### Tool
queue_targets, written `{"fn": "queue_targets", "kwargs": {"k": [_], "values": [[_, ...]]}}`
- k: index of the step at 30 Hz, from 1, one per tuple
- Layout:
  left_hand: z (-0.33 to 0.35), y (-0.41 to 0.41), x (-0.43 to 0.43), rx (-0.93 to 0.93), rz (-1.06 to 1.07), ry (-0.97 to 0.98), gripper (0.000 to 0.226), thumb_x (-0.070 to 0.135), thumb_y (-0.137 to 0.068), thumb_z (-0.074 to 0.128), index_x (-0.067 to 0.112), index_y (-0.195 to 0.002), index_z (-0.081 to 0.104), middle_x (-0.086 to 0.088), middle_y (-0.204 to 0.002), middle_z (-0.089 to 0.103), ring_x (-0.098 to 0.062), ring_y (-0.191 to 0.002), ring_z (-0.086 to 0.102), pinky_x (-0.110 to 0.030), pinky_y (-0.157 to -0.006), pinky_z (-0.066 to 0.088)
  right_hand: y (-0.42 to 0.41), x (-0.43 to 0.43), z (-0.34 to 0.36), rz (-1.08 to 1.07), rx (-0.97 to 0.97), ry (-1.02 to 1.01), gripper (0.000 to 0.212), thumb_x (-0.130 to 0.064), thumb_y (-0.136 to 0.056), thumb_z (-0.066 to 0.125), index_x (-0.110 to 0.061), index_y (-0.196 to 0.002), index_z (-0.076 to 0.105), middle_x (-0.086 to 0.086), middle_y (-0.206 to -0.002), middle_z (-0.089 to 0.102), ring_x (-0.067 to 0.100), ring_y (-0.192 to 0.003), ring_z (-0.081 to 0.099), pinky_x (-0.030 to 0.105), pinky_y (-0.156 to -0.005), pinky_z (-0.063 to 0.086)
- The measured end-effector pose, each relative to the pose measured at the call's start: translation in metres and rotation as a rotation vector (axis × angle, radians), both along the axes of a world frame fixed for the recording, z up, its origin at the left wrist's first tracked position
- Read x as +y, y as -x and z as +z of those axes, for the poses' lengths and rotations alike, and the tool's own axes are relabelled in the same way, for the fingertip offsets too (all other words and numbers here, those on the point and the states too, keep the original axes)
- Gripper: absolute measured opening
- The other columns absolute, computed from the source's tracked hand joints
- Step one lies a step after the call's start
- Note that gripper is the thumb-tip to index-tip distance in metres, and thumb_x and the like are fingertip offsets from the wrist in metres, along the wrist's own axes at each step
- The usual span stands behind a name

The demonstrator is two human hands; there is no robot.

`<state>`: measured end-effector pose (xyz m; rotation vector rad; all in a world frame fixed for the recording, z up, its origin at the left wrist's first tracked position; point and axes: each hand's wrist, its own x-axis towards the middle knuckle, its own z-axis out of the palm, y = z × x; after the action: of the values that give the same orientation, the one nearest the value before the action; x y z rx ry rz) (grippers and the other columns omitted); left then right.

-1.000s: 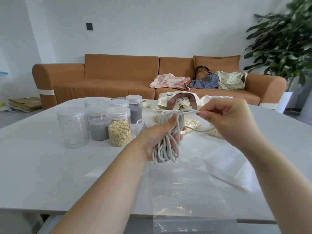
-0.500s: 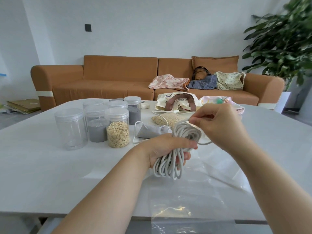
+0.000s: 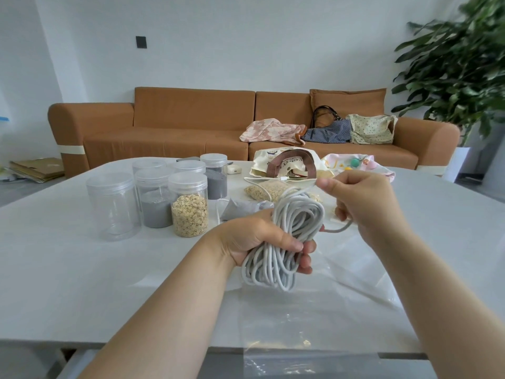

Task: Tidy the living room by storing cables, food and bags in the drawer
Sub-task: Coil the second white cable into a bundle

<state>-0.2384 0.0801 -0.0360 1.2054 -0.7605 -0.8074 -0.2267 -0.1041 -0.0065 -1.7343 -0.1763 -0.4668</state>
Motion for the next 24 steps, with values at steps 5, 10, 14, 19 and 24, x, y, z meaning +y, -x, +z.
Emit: {"fn": "queue_targets", "kwargs": {"k": [5, 10, 14, 19, 24], "values": [[-0.001, -0.005, 0.000, 0.155, 0.046, 0.179, 0.031, 0.010, -0.068, 0.080, 0.006, -0.097, 0.068, -0.003, -0.068, 0.056, -0.011, -0.056, 0.057, -0.029, -0.063, 0.056, -0.004, -0.011, -0.005, 0.219, 0.244, -0.331, 0.038, -0.039, -0.069, 0.065, -0.018, -0.055, 0.036, -0.007, -0.042, 0.022, 0.007, -0.035, 0.020, 0.018, -0.035, 0.027], [0.003, -0.007, 0.000, 0.307, 0.285, 0.357, 0.031, 0.008, -0.061, 0.084, 0.002, -0.084, 0.065, -0.004, -0.057, 0.054, -0.014, -0.044, 0.054, -0.026, -0.051, 0.054, -0.009, -0.001, -0.013, 0.295, 0.170, -0.352, 0.028, -0.013, -0.097, 0.044, -0.008, -0.071, 0.052, -0.002, -0.048, 0.028, 0.011, -0.045, 0.027, 0.024, -0.052, 0.036], [0.006, -0.008, -0.002, 0.327, 0.634, 0.431, 0.013, 0.013, -0.072, 0.061, 0.005, -0.082, 0.056, 0.001, -0.051, 0.050, -0.011, -0.038, 0.048, -0.019, -0.045, 0.048, -0.004, 0.006, -0.014, 0.410, 0.169, -0.434, 0.031, -0.007, -0.097, 0.037, -0.007, -0.070, 0.051, 0.001, -0.053, 0.044, 0.014, -0.052, 0.043, 0.031, -0.071, 0.046], [0.003, -0.014, -0.001, 0.300, 0.823, 0.431, 0.020, 0.013, -0.066, 0.065, 0.006, -0.083, 0.057, 0.001, -0.052, 0.053, -0.010, -0.040, 0.049, -0.021, -0.047, 0.047, 0.004, 0.015, -0.016, 0.477, 0.185, -0.408, 0.022, -0.008, -0.097, 0.039, -0.005, -0.078, 0.049, 0.001, -0.049, 0.037, 0.013, -0.041, 0.033, 0.025, -0.046, 0.046], [0.003, -0.012, -0.002, 0.295, 0.879, 0.347, 0.019, 0.014, -0.080, 0.063, 0.006, -0.065, 0.057, -0.005, -0.053, 0.058, -0.016, -0.043, 0.056, -0.021, -0.046, 0.051, 0.012, 0.024, -0.021, 0.466, 0.147, -0.138, 0.024, -0.003, -0.095, 0.046, -0.002, -0.071, 0.053, 0.003, -0.044, 0.037, 0.010, -0.038, 0.023, 0.017, -0.038, 0.022]]}}
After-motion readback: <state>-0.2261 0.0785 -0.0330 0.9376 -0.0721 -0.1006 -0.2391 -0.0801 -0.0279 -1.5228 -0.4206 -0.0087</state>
